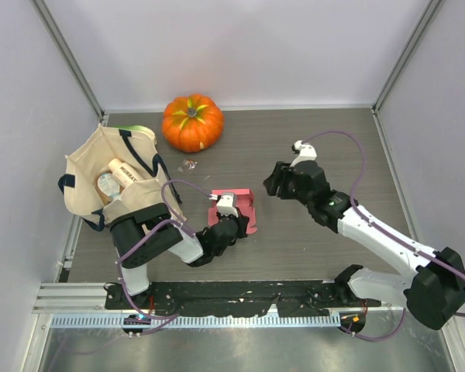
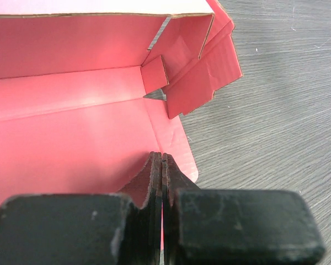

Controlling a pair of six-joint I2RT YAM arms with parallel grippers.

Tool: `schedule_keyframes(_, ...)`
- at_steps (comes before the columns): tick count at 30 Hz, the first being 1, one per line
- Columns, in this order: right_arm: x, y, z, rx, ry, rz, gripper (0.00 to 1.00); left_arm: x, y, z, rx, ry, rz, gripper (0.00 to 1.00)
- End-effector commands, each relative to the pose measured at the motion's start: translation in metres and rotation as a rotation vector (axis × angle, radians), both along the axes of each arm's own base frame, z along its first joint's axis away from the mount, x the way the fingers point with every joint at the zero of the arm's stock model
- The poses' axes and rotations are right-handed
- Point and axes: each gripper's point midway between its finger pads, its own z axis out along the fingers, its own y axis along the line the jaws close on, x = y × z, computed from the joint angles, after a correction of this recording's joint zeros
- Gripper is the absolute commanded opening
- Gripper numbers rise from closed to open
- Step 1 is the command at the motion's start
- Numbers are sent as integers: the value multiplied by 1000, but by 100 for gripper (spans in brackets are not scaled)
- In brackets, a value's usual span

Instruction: Fold the paper box

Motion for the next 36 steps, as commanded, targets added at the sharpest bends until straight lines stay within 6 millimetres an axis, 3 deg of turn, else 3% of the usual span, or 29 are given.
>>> schedule_keyframes(1, 14, -49, -41, -265, -41, 11, 55, -14, 18, -36, 113, 72, -21, 0)
schedule_keyframes(3, 15, -41, -53, -294, -66, 99, 52, -14, 19, -35, 114, 75, -18, 0)
schedule_keyframes(5, 21, -26, -54, -277, -121, 166, 48, -14, 20, -36, 119, 73, -18, 0)
schedule_keyframes(10, 13, 14, -65, -250, -167, 400, 45, -14, 21, -35, 125, 72, -22, 0)
schedule_keyframes(23, 5, 57, -80, -223, -251, 606, 43, -13, 21, -30, 139, 57, -27, 0)
schedule_keyframes(32, 23, 72, -73, -245, -361, 516, 38, -13, 22, -31, 146, 56, -25, 0)
schedule_keyframes(36, 29, 80, -71, -259, -392, 468, 26, -13, 23, -32, 148, 58, -25, 0)
